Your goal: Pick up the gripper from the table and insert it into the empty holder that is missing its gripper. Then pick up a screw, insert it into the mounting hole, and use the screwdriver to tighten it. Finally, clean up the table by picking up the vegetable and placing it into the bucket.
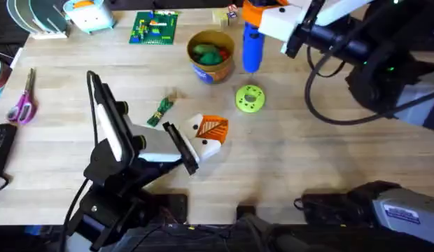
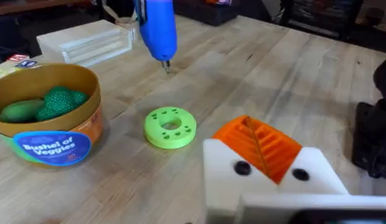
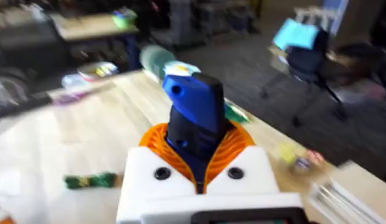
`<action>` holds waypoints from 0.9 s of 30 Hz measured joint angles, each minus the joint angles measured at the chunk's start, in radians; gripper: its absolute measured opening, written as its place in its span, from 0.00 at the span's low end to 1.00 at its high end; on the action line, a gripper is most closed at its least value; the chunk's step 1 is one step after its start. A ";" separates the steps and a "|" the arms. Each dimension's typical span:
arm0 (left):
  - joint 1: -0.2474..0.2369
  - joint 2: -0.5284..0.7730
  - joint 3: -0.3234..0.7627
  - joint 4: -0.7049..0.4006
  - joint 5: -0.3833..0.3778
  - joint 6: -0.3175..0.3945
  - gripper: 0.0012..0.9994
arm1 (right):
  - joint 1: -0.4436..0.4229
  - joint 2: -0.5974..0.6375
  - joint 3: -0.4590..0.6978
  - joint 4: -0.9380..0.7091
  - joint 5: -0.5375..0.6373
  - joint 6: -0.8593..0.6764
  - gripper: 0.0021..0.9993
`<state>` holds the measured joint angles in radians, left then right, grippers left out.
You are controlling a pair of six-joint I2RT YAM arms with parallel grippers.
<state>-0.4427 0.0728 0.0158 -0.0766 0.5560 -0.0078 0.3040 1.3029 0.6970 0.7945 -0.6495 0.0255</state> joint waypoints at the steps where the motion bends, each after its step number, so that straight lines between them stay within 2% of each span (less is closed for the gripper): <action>1: 0.000 0.000 0.000 0.000 0.000 0.000 0.01 | -0.034 0.000 0.027 -0.121 0.021 -0.080 0.02; 3: 0.000 0.000 0.000 0.000 0.000 0.000 0.01 | -0.089 0.008 0.079 -0.329 0.087 -0.250 0.02; 6: 0.000 0.000 0.000 0.000 0.000 0.000 0.01 | -0.137 0.036 0.145 -0.523 0.218 -0.491 0.02; 12: 0.000 0.000 0.000 0.000 0.000 0.000 0.01 | -0.177 0.127 0.176 -0.598 0.505 -0.893 0.02; 17: 0.000 0.000 0.000 0.000 0.000 0.000 0.01 | -0.175 0.271 0.179 -0.664 0.658 -1.180 0.02; 22: 0.000 0.000 0.000 0.000 0.000 0.000 0.01 | -0.155 0.386 0.179 -0.685 0.735 -1.326 0.02; 27: 0.000 0.000 0.000 0.000 0.000 0.000 0.01 | -0.119 0.414 0.189 -0.767 0.771 -1.389 0.02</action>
<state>-0.4427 0.0727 0.0158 -0.0769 0.5560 -0.0074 0.1852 1.7168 0.8855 0.0270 0.1211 -1.3635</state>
